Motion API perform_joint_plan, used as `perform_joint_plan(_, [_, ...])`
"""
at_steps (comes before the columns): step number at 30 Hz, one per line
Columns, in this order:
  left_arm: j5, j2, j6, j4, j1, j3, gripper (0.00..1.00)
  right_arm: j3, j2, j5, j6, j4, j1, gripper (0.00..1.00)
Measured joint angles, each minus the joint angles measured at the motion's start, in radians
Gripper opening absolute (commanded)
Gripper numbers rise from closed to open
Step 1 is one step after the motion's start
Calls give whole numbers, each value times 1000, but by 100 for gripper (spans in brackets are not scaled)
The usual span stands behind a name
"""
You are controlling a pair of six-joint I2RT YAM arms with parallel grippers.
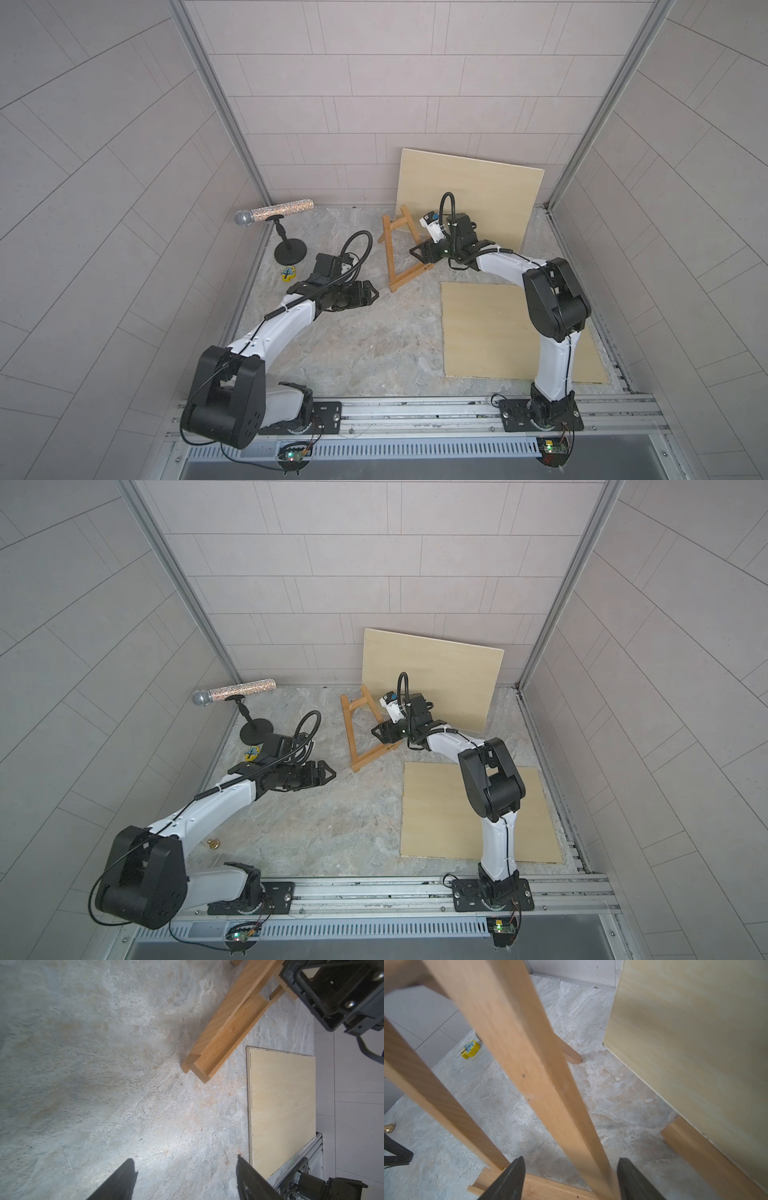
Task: Disassemble the easel
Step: Pick up the easel at the center of the board.
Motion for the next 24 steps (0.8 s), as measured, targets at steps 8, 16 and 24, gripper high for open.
perform_joint_plan(8, [36, -18, 31, -12, 61, 0, 80, 15, 23, 19, -26, 18, 19, 45])
perform_joint_plan(16, [67, -18, 50, -15, 110, -1, 80, 19, 23, 50, -77, 34, 57, 25])
perform_joint_plan(24, [77, -18, 56, -18, 126, 0, 81, 22, 20, 107, -131, 32, 98, 7])
